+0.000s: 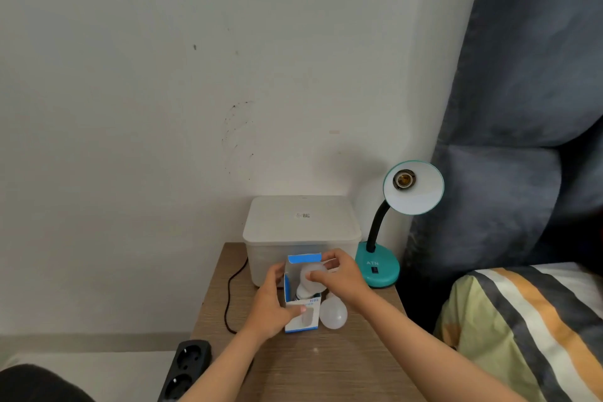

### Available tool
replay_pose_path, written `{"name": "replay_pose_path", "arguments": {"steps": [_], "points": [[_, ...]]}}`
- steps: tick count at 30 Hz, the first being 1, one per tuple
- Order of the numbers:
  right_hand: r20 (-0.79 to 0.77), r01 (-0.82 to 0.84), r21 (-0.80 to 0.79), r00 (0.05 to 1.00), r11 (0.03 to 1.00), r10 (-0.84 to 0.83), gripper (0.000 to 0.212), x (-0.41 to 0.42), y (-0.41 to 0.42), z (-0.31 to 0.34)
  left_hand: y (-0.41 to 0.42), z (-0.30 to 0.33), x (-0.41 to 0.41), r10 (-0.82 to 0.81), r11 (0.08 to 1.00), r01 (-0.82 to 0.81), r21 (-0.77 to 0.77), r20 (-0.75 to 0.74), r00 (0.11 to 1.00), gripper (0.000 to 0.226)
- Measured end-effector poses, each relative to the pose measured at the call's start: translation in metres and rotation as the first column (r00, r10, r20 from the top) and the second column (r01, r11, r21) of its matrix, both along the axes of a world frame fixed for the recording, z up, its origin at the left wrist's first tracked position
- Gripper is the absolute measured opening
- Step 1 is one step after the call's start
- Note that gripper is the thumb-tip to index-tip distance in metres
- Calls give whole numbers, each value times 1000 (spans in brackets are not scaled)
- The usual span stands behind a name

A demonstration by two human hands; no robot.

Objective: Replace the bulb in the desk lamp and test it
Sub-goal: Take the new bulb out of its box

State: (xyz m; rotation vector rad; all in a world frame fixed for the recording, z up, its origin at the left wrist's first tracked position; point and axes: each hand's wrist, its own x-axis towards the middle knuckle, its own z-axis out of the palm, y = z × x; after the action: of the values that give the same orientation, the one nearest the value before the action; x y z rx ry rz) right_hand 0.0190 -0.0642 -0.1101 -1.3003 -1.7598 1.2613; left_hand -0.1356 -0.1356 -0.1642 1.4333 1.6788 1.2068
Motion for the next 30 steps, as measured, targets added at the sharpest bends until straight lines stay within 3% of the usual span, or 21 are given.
{"name": "replay_pose_path", "arguments": {"steps": [3, 6, 9, 11, 14, 16, 18, 23, 30], "points": [[-104, 100, -51, 989, 994, -105, 31, 5, 5, 2, -1, 0, -3, 25, 1000, -25, 6, 1, 1000, 79], [-243, 212, -90, 943, 973, -228, 2, 12, 8, 7, -2, -2, -8, 41, 999, -41, 2, -15, 999, 82], [-314, 254, -20, 917, 967, -247, 16, 22, 8, 11, -1, -2, -11, 28, 999, -29, -17, -41, 999, 82], [-239, 200, 93, 955, 975, -173, 25, 25, 4, 11, -1, 0, -10, 15, 1000, -16, -17, -70, 997, 73], [78, 50, 226, 995, 973, -69, 25, 22, -3, 4, -2, 1, -10, 11, 1000, -11, -5, -99, 995, 63], [272, -69, 252, 962, 965, -2, 21, 18, -8, -1, -3, 0, -11, 6, 1000, -7, -8, -115, 993, 60], [404, -156, 285, 914, 946, 30, 37, 14, -12, -5, -3, 0, -11, -4, 1000, 2, -17, -123, 992, 58], [425, -121, 403, 903, 907, -68, 27, 3, -15, -11, -5, 4, -8, -30, 999, 27, -27, -113, 993, 57], [514, -172, 432, 854, 886, -85, 22, -3, -21, -16, -6, 6, -8, -19, 1000, 17, -14, -118, 993, 55]]}}
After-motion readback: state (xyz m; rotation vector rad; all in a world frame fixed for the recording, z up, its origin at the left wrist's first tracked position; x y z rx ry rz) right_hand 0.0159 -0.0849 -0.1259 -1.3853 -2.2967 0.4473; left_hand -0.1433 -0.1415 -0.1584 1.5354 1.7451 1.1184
